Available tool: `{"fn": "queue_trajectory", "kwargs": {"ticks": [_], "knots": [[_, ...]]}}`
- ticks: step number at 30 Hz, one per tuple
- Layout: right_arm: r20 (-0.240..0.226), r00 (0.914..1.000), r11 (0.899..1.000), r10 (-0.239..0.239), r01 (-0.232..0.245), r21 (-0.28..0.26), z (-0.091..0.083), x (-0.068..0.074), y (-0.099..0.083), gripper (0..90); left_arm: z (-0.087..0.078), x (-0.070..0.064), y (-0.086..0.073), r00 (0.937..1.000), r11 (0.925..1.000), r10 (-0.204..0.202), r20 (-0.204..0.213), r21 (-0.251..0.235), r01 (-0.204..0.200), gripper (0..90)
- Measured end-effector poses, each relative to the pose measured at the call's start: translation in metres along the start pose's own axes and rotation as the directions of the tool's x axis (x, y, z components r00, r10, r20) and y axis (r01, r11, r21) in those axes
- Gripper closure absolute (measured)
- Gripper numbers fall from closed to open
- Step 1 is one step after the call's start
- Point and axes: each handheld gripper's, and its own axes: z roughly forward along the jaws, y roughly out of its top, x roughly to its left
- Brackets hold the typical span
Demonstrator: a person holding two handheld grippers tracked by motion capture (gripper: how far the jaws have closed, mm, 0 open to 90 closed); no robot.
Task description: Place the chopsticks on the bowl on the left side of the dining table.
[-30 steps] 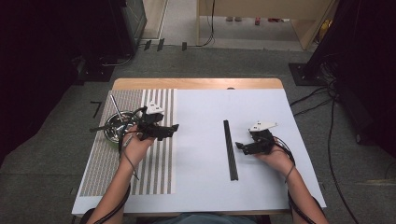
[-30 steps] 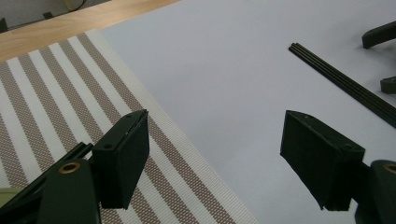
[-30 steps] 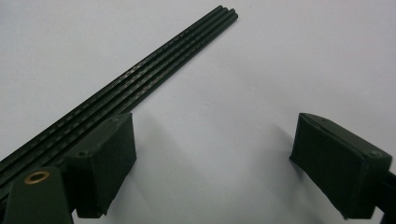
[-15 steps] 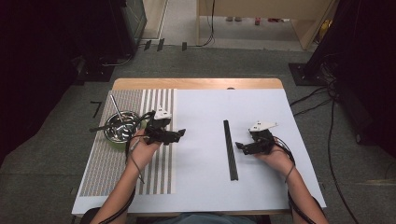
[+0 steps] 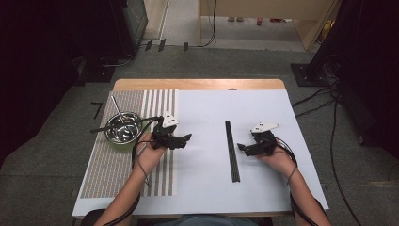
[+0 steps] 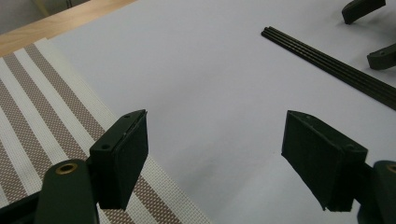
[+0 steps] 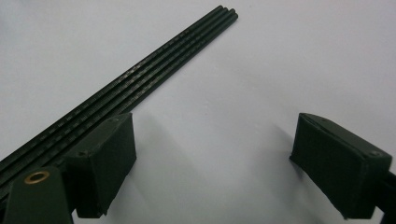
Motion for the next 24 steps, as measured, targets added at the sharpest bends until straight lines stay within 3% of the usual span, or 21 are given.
{"fn": "queue_trajectory", "kwargs": {"ticks": [8, 24], "knots": [[0.0, 1.0, 1.0, -0.001, 0.001, 0.0, 0.0, 0.0, 0.0, 13.3, 0.011, -0.007, -0.005, 0.9995, 0.9998, -0.001, 0.031, 0.019, 0.0, 23.1], [0.0, 1.0, 1.0, -0.003, 0.003, -0.001, 0.0, 0.0, 0.0, 13.3, 0.03, -0.022, -0.012, 0.9968, 0.9985, 0.043, 0.068, 0.032, -0.045, 22.3]]}}
